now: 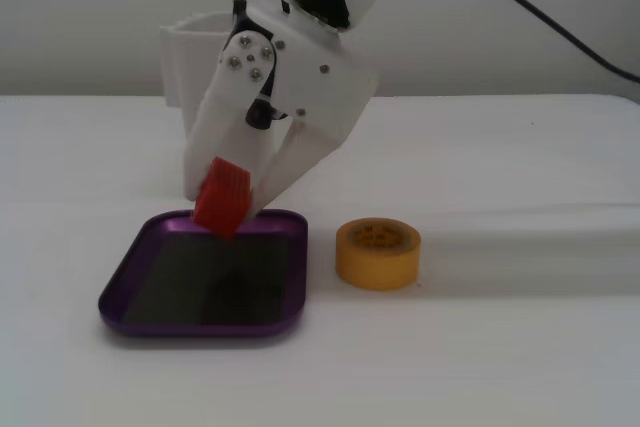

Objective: Pick up the red cube and place it in the box.

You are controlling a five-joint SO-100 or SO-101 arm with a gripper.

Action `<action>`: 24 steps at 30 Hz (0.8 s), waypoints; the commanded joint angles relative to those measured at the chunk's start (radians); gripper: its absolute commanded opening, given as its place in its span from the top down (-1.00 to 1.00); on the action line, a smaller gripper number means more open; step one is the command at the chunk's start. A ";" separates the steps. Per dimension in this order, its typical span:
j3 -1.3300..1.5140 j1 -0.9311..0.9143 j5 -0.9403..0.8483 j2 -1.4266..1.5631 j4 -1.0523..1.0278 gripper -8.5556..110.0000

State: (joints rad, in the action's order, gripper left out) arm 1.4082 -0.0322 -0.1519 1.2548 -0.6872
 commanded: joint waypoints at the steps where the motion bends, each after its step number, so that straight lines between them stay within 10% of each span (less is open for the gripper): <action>1: -0.035 -0.011 0.003 0.005 -0.041 0.87; 24: -0.143 -0.002 0.005 0.055 -0.314 0.53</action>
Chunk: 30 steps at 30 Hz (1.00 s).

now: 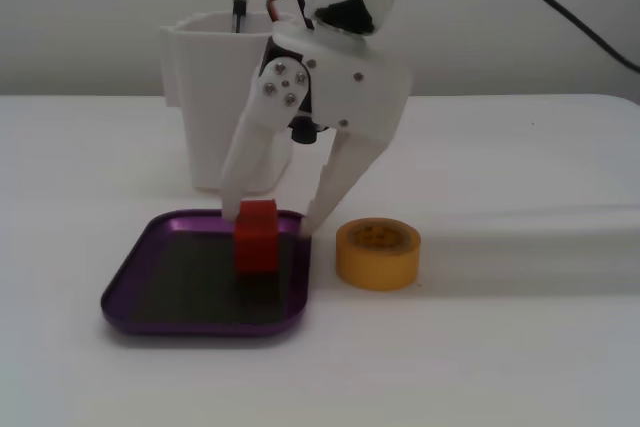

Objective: Pick up the red cube and place it in the box.

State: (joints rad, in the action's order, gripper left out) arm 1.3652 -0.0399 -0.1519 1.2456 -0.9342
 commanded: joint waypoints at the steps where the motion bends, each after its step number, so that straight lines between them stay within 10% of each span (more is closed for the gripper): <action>1: -0.132 0.006 0.006 0.083 -0.106 0.52; 16: -0.370 0.046 0.009 0.537 -0.756 0.53; 30: 0.548 0.005 0.009 1.282 -0.483 0.53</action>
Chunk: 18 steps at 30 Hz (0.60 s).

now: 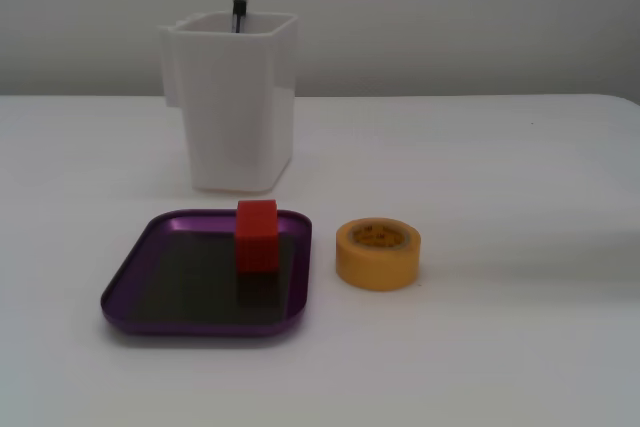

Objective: Pick up the red cube and place it in the box.

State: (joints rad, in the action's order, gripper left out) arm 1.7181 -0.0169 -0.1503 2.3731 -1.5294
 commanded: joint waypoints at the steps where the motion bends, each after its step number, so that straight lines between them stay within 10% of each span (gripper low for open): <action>1: 0.276 -0.038 0.009 0.207 0.158 0.53; 18: 1.114 -0.069 0.015 0.838 0.423 0.52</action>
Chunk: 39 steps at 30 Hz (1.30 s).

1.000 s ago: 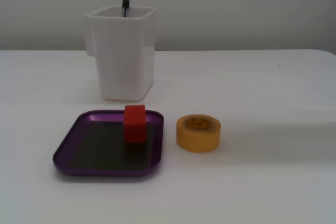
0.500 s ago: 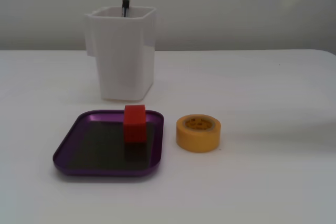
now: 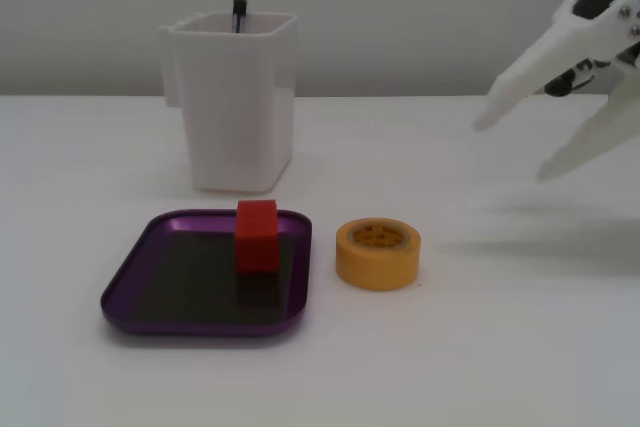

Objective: Pick up the red cube and place it in the box.

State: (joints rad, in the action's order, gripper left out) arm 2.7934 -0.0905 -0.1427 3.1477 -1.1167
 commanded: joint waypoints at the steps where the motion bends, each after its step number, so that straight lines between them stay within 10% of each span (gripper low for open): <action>1: 0.060 0.005 0.008 0.091 0.009 0.52; 17: 0.268 0.064 0.003 0.310 -0.015 0.53; 22: 0.268 0.064 0.023 0.310 -0.015 0.88; 39: 0.268 0.064 0.037 0.311 -0.003 0.74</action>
State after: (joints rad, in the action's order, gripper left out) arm 3.0572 -0.0337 -0.1058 3.3563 -1.1259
